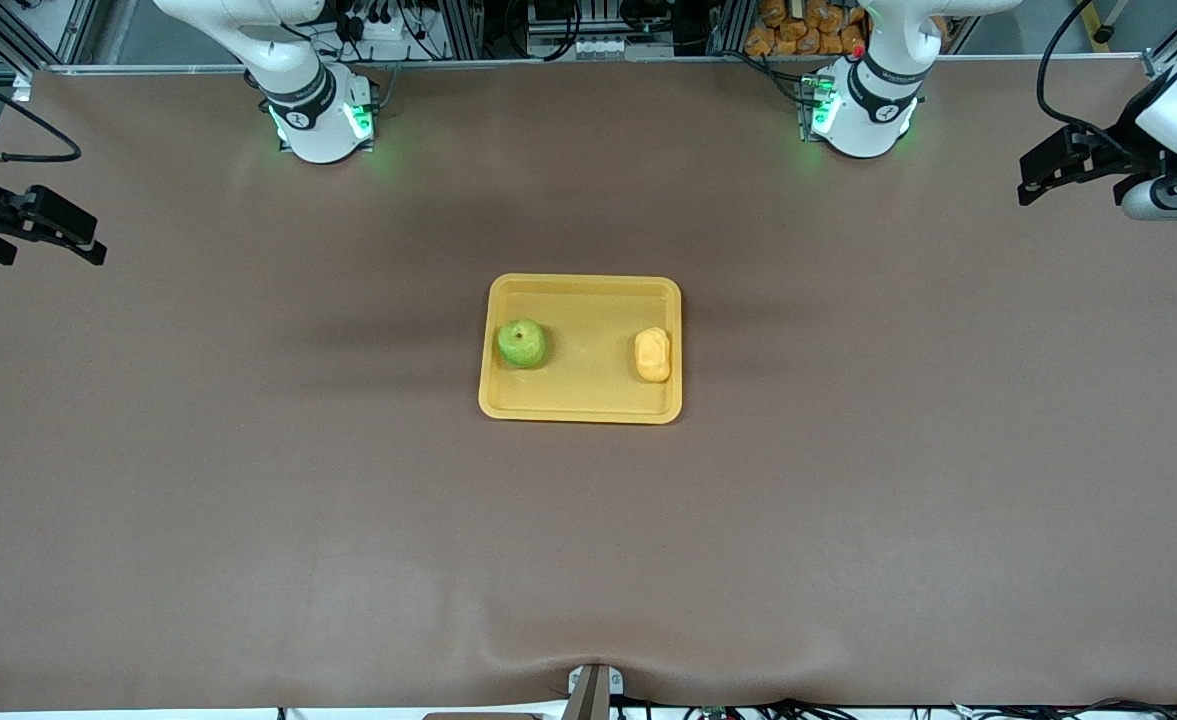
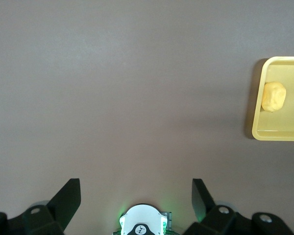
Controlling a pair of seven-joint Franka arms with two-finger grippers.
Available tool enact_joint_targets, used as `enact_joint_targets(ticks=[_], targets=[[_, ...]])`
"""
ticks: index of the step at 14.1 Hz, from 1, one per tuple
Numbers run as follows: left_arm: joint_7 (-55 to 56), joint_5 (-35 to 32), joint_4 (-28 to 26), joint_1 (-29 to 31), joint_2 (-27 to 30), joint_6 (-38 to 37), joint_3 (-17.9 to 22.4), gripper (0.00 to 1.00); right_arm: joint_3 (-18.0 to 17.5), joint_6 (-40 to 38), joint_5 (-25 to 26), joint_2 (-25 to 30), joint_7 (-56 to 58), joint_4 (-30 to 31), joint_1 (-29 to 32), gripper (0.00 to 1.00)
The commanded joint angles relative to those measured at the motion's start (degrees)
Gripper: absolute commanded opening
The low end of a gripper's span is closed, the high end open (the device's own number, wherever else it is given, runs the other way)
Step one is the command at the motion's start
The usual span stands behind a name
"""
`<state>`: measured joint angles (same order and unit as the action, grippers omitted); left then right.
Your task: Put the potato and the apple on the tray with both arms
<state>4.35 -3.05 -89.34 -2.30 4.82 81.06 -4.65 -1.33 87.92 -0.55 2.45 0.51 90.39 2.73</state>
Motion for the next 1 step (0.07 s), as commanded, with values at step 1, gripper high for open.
enact_joint_targets(ticks=[1], targets=[[1.5,1.2,0.0,-0.2,0.5,-0.8,0.0,1.00,0.0,0.4,-1.1,1.2,0.4,0.8,0.2,1.00]])
